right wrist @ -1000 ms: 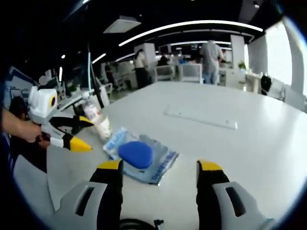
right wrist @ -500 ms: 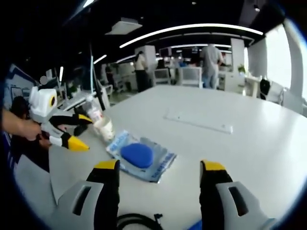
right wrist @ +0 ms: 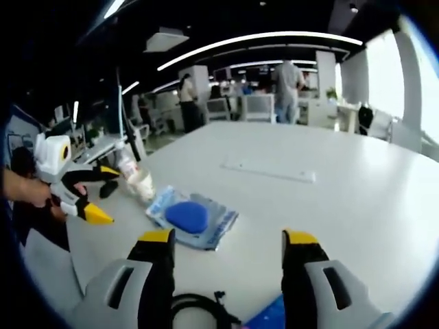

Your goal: Arrange the tabletop items into an orderly group along one side of the table until the central work area is clear of visible clutter.

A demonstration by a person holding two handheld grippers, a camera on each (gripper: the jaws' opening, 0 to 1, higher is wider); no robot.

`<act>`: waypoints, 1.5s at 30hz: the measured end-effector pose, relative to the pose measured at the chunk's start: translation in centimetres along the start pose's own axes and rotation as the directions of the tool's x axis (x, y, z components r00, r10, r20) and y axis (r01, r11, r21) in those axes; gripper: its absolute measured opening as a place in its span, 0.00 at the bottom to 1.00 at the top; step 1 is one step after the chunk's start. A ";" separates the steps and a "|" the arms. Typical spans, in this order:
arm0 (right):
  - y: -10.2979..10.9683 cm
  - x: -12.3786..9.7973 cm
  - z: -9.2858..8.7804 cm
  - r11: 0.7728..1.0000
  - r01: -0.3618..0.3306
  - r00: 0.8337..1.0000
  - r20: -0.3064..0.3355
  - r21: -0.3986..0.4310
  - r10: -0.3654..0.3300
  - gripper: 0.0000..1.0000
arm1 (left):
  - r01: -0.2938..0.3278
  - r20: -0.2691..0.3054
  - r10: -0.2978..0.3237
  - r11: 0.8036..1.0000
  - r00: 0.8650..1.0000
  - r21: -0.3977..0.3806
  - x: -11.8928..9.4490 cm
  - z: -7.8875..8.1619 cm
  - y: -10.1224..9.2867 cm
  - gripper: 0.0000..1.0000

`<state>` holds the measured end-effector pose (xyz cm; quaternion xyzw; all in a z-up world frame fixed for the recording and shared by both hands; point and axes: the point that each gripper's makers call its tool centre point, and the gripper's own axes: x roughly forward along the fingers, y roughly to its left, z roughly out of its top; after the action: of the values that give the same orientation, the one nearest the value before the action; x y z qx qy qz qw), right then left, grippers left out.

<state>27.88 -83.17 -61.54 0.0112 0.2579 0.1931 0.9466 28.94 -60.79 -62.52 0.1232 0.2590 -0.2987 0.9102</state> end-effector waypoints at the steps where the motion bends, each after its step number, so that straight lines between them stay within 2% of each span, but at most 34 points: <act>1: -0.1 -0.2 -0.1 1.000 0.004 1.000 -0.001 0.001 -0.004 0.59 | 0.000 0.001 0.000 1.000 1.000 -0.001 0.0 0.0 0.0 0.87; 5: -0.4 -0.8 -0.8 1.000 0.019 1.000 -0.010 0.005 -0.019 0.58 | -0.005 -0.003 0.005 1.000 1.000 -0.020 -0.2 -0.2 -0.1 0.98; 13: -1.0 -2.2 -2.2 0.998 0.065 0.998 -0.025 0.012 -0.065 0.54 | 0.009 0.003 -0.009 1.000 1.000 -0.011 -1.2 -0.3 -0.7 0.98; 28: -1.9 -4.5 -5.3 0.989 0.140 0.988 -0.069 0.035 -0.138 0.46 | -0.001 0.026 0.001 1.000 1.000 -0.001 -2.6 0.0 -0.6 0.95; 35: -2.7 -5.4 -7.2 0.979 0.188 0.980 -0.081 0.076 -0.182 0.46 | -0.003 0.034 0.003 1.000 0.999 0.002 -2.8 0.1 -0.6 0.94; 40: -2.9 -5.7 -8.4 0.976 0.204 0.976 -0.093 0.071 -0.198 0.47 | 0.002 0.035 -0.001 1.000 0.999 -0.017 -2.9 -0.2 -0.8 0.92; 45: -4.1 -6.4 -9.2 0.963 0.264 0.960 -0.104 0.045 -0.258 0.48 | 0.004 0.024 -0.004 1.000 1.000 -0.013 -2.9 -0.7 -1.1 0.92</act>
<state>19.74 -90.11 -66.89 -0.0046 0.3085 0.0592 0.9494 25.98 -59.93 -61.60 0.1132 0.2502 -0.3003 0.9135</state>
